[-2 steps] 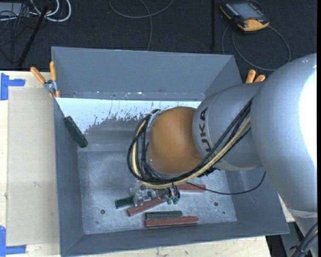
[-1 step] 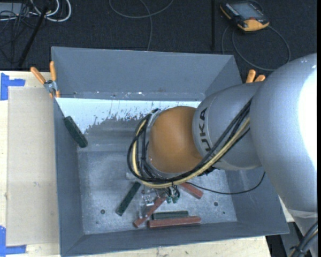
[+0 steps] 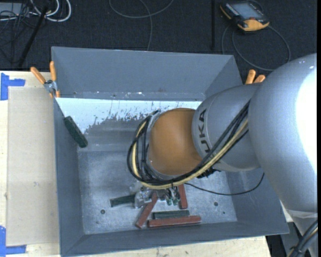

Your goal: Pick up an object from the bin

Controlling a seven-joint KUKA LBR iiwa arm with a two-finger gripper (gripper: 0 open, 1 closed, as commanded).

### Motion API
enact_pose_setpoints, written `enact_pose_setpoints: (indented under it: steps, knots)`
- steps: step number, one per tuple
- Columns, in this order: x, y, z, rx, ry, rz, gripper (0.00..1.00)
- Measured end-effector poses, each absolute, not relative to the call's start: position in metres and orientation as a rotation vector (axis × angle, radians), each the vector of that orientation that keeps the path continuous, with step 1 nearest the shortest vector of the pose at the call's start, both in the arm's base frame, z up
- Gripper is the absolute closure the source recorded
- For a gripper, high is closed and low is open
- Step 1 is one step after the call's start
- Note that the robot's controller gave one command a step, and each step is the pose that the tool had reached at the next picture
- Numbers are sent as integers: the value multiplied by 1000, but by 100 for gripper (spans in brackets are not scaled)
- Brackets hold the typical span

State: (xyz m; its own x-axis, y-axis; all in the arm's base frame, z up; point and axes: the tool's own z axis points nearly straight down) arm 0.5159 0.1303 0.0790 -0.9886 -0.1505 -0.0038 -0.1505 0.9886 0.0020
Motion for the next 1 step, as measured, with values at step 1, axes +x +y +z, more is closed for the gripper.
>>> enact_pose_setpoints:
  steps: [1]
  knots:
    - [516,130,79,-236,3129,3,100]
